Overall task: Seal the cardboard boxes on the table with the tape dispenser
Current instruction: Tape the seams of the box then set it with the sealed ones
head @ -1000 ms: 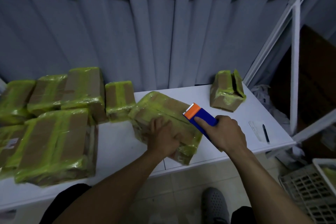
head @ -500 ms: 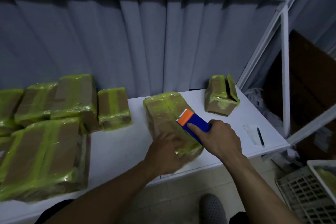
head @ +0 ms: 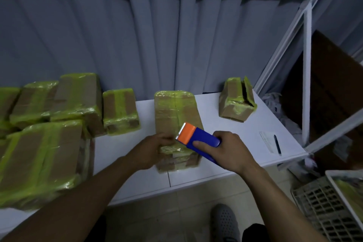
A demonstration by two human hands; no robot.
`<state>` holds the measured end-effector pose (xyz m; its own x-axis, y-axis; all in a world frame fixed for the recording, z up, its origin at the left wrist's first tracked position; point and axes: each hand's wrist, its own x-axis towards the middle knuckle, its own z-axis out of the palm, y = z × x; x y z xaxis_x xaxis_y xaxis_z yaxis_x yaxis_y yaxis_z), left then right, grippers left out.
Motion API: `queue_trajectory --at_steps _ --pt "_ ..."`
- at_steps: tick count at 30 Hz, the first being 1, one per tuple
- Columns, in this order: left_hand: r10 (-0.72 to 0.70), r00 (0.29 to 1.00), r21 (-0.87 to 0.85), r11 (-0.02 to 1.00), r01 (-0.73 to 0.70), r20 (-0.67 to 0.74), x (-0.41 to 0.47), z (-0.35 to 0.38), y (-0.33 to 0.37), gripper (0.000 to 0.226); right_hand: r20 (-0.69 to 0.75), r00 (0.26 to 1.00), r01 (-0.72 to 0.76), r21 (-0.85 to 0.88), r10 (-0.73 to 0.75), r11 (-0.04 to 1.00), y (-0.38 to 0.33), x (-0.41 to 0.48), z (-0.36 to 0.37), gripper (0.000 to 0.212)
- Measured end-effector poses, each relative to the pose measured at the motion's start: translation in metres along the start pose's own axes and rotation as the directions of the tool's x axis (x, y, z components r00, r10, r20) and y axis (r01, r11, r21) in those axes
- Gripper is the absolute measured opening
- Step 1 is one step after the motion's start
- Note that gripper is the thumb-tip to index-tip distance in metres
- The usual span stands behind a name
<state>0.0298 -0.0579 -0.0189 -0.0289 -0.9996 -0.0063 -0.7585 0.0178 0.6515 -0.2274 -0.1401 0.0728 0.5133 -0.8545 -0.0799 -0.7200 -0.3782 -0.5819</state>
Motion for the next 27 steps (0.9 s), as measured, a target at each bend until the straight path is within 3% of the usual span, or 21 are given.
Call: queue_trajectory --at_steps 4,7,10,13,16,18,22,27 --pt "0.009 0.998 -0.048 0.999 -0.007 0.055 -0.008 -0.013 0.002 0.065 0.064 0.996 0.054 0.066 -0.058 0.996 -0.005 -0.005 0.001 0.042" --pt "-0.053 0.996 -0.212 0.977 0.036 -0.075 -0.012 -0.021 0.012 0.039 0.092 0.99 0.093 0.134 -0.106 0.987 -0.006 -0.006 0.001 0.037" --pt "-0.315 0.938 -0.547 0.815 0.189 -0.145 -0.015 -0.034 0.037 0.016 0.092 0.985 0.124 0.188 -0.143 0.974 -0.007 -0.006 0.001 0.034" --pt "-0.327 0.943 -0.711 0.678 0.188 -0.063 -0.023 -0.041 0.059 0.023 0.094 0.981 0.141 0.233 -0.167 0.962 -0.006 -0.005 0.001 0.034" --pt "-0.307 0.949 -0.761 0.632 0.149 -0.07 -0.03 -0.041 0.066 0.014 0.097 0.978 0.149 0.286 -0.183 0.947 -0.003 -0.003 0.002 0.036" --pt "-0.32 0.945 -0.755 0.635 0.162 -0.066 -0.03 -0.043 0.065 0.02 0.111 0.976 0.147 0.311 -0.19 0.939 -0.004 -0.003 0.003 0.034" --pt "-0.313 0.95 -0.784 0.585 0.207 0.018 -0.033 -0.047 0.065 0.01 0.146 0.97 0.133 0.347 -0.194 0.928 -0.009 -0.007 0.002 0.023" --pt "-0.299 0.954 -0.738 0.647 0.192 -0.014 -0.035 -0.048 0.064 0.011 0.152 0.97 0.126 0.352 -0.189 0.927 -0.01 -0.008 0.001 0.031"
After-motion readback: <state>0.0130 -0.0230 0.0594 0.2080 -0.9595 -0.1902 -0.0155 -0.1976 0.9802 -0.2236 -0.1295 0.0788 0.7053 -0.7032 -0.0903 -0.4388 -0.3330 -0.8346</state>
